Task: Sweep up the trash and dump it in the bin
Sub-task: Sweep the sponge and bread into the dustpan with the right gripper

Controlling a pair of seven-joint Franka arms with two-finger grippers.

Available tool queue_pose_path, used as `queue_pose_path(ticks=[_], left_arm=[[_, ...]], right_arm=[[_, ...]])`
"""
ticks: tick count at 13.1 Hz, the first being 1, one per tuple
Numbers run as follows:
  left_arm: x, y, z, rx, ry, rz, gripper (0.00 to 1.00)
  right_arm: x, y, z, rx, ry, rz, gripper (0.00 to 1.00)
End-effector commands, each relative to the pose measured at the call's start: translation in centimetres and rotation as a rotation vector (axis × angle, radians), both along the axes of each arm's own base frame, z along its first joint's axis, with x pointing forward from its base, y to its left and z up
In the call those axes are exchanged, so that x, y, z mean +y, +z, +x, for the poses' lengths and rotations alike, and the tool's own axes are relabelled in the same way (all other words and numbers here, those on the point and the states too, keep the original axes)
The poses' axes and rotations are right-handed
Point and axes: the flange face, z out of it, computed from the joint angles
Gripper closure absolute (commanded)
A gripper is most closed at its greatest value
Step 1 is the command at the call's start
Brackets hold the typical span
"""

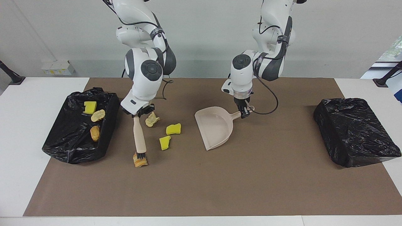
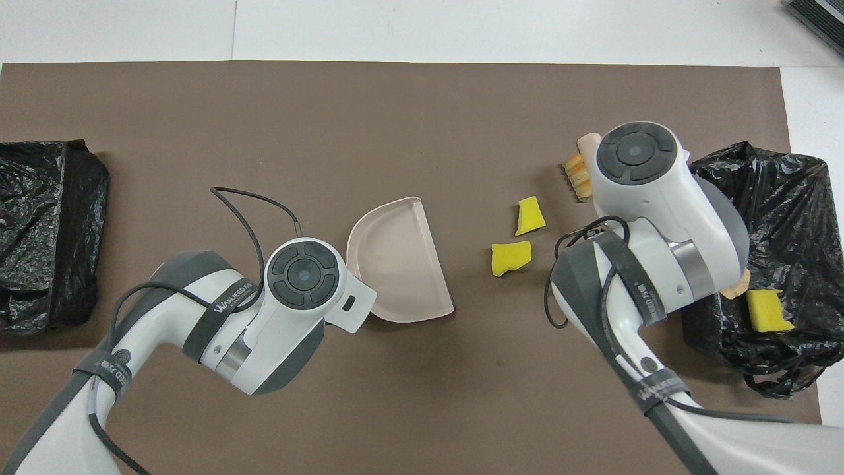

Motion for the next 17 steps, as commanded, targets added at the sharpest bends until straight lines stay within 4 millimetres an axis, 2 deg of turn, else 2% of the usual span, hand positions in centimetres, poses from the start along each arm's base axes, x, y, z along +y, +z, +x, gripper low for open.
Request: queue_pose_path(ticks=[1, 3, 6, 9, 12, 15, 17], left_arm=[[0.6, -0.3, -0.6, 0.0, -0.008, 0.005, 1.0], [0.7, -0.3, -0.6, -0.001, -0.003, 0.004, 1.0], [0.9, -0.3, -0.4, -0.001, 0.001, 0.005, 1.0], [0.9, -0.3, -0.5, 0.004, 0.002, 0.009, 1.0], [1.1, -0.4, -0.7, 0.015, 0.005, 0.019, 1.0], [1.1, -0.5, -0.7, 0.017, 0.005, 0.021, 1.0], [1.1, -0.5, -0.7, 0.019, 0.005, 0.021, 1.0]], right_arm=[[-2.4, -2.9, 1.7, -0.013, 0.066, -0.052, 1.0], [-2.7, -5.4, 2.1, -0.015, 0.071, -0.049, 1.0], [-0.5, -6.9, 0.3, 0.019, 0.057, -0.033, 1.0], [3.6, -7.6, -2.4, 0.067, 0.011, 0.07, 1.0], [6.4, -7.9, -3.7, 0.067, -0.154, 0.138, 1.0], [11.5, -8.7, -5.9, 0.075, -0.235, 0.177, 1.0], [14.0, -9.1, -7.0, 0.083, -0.309, 0.217, 1.0]])
